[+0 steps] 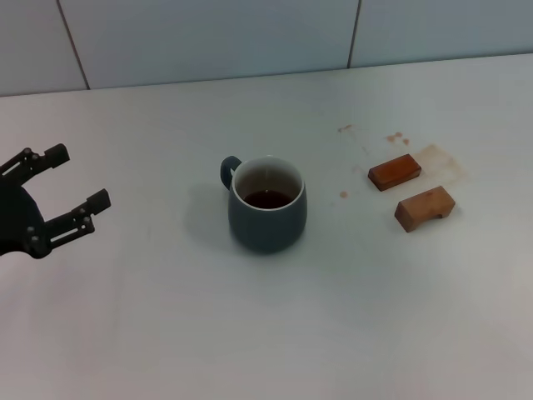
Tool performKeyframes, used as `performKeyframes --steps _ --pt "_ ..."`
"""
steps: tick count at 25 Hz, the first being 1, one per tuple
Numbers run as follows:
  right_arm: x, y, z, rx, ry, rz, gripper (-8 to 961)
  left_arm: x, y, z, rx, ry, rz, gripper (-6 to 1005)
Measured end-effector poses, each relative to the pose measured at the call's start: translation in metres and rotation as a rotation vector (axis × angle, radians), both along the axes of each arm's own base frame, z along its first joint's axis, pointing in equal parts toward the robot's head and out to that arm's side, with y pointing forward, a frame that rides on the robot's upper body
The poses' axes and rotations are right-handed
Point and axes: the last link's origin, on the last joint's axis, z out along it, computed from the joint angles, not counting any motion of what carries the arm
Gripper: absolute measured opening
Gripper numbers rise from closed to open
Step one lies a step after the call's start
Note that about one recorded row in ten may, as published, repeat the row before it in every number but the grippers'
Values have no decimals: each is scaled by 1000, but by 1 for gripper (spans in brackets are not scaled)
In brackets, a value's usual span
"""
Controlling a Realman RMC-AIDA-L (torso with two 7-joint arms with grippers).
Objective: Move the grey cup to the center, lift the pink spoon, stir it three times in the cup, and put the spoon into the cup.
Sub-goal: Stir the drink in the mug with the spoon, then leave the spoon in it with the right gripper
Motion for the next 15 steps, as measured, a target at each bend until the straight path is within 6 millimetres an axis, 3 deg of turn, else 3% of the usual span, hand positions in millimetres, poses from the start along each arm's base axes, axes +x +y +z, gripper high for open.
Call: performKeyframes --steps 2,3,5,8,9,15 --pt "-26 7 4 -56 -121 42 115 0 0 -1 -2 -2 0 849" --pt "-49 12 3 -99 -222 61 115 0 -1 -1 -4 -4 1 849" --pt "-60 15 2 -113 -269 60 115 0 -1 -1 -4 -6 2 849" --pt "-105 24 -9 -161 -464 62 115 0 -2 -2 -4 -9 3 849" --pt "-105 24 -9 -161 -464 62 115 0 -2 -2 -4 -9 3 849" --pt "-149 47 -31 -280 -663 -24 115 0 -3 -4 -6 -12 3 849"
